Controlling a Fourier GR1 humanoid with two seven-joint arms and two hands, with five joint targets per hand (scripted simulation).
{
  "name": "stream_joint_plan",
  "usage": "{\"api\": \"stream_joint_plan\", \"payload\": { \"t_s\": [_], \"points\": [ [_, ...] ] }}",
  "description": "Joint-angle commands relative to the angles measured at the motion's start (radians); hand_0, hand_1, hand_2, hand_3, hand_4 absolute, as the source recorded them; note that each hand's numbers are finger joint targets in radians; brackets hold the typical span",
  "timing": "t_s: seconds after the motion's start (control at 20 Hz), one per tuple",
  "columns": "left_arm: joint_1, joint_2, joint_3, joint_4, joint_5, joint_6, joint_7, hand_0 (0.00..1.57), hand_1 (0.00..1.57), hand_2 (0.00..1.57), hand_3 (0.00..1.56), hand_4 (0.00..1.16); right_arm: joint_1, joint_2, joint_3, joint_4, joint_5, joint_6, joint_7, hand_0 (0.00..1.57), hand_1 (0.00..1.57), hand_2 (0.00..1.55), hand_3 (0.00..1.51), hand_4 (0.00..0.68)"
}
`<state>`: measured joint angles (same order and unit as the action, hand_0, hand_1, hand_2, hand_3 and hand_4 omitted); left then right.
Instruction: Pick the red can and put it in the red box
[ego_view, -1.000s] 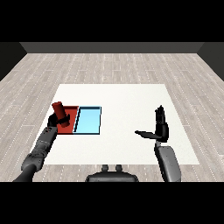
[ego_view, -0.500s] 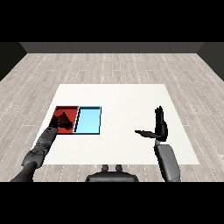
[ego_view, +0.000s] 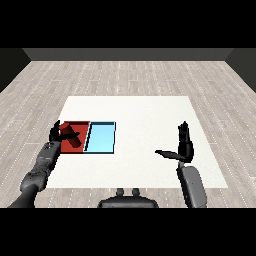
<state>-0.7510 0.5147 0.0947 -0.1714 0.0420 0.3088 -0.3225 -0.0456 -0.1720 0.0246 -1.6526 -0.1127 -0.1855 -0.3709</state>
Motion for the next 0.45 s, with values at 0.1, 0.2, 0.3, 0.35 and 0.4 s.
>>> {"api": "stream_joint_plan", "payload": {
  "t_s": [0.1,0.2,0.3,0.35,0.4],
  "points": [
    [0.007,-0.045,0.174,-0.216,0.191,-0.098,-0.308,0.0,0.0,0.0,0.0,0.0,-0.017,0.026,0.027,-0.028,-0.037,0.037,-0.007,0.0,0.0,0.0,0.0,0.0],
    [-0.041,-0.14,0.178,-0.302,0.227,-0.178,-0.359,0.0,0.0,0.0,0.0,0.0,0.006,0.015,0.037,-0.019,-0.044,0.066,-0.004,0.0,0.0,0.0,0.0,0.0],
    [-0.011,-0.227,0.174,-0.362,0.26,-0.255,-0.423,0.0,0.0,0.0,0.0,0.0,0.0,0.028,0.055,-0.011,-0.073,0.097,0.002,0.0,0.0,0.0,0.0,0.0],
    [0.008,-0.252,0.152,-0.396,0.257,-0.272,-0.418,0.0,0.0,0.0,0.0,0.0,-0.005,0.026,0.055,-0.026,-0.09,0.113,0.008,0.0,0.0,0.0,0.0,0.0],
    [0.066,-0.27,0.147,-0.44,0.263,-0.268,-0.442,0.0,0.0,0.0,0.0,0.0,-0.017,0.026,0.051,0.003,-0.098,0.12,0.019,0.0,0.0,0.0,0.0,0.0]
  ]
}}
